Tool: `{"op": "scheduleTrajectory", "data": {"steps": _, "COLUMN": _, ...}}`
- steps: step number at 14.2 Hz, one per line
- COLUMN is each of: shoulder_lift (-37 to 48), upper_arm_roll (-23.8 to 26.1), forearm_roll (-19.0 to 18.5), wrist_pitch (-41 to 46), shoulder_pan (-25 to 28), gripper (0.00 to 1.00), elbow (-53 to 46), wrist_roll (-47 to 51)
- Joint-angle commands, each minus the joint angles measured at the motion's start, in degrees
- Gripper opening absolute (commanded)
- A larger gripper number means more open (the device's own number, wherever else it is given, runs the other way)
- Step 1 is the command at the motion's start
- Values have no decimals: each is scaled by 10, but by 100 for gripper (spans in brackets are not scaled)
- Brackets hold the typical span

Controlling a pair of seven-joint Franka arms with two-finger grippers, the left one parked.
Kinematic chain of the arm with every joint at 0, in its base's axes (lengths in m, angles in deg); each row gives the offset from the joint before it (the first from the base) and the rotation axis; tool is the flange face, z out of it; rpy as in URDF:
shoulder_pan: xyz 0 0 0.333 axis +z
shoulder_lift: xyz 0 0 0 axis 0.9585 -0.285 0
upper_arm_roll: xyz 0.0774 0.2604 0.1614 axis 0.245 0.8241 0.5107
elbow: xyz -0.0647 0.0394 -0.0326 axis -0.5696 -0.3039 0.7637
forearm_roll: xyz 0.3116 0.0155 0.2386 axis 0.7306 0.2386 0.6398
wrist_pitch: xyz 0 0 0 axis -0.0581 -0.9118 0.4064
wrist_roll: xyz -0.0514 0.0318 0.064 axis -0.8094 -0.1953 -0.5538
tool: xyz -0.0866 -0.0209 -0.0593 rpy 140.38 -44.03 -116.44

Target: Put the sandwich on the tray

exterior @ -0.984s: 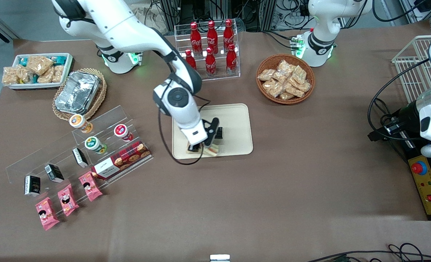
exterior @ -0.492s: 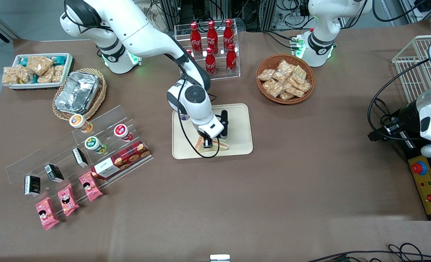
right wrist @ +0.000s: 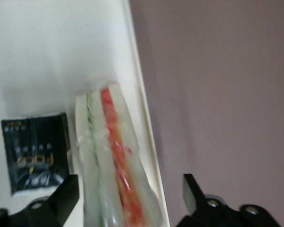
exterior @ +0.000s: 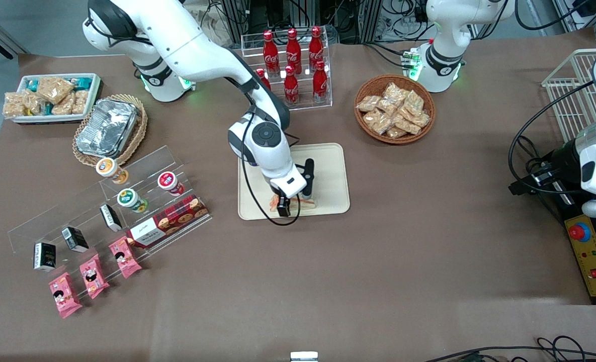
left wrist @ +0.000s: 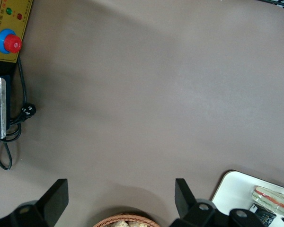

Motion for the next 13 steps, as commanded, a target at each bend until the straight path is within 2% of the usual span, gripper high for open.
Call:
{"op": "scheduleTrajectory", "data": {"steps": 1, "shoulder_lift": 74, "upper_arm_roll": 3, "forearm_roll": -8, "wrist_pitch": 114, "shoulder_pan": -6, "gripper": 99, "elbow": 6, "wrist_roll": 88}}
{"op": "scheduleTrajectory", "data": {"steps": 4, "shoulder_lift": 135, "upper_arm_roll": 1, "forearm_roll": -11, "wrist_pitch": 206, "shoulder_pan": -25, "gripper": 99, "elbow": 3, "wrist_roll": 175}}
{"op": "scheduleTrajectory", "data": {"steps": 8, "shoulder_lift": 222, "upper_arm_roll": 3, "forearm_roll": -10, "wrist_pitch": 321, "shoulder_pan": -95, "gripper": 99, "elbow": 0, "wrist_roll": 314}}
{"op": "scheduleTrajectory", "data": {"steps": 10, "shoulder_lift": 263, "upper_arm_roll": 3, "forearm_roll": -14, "wrist_pitch": 360, "shoulder_pan": -135, "gripper": 99, "elbow": -1, "wrist_roll": 318}}
{"op": "scheduleTrajectory", "data": {"steps": 13, "shoulder_lift": 311, "upper_arm_roll": 3, "forearm_roll": -13, "wrist_pitch": 361, "shoulder_pan": -221, "gripper": 99, "elbow": -1, "wrist_roll": 312}}
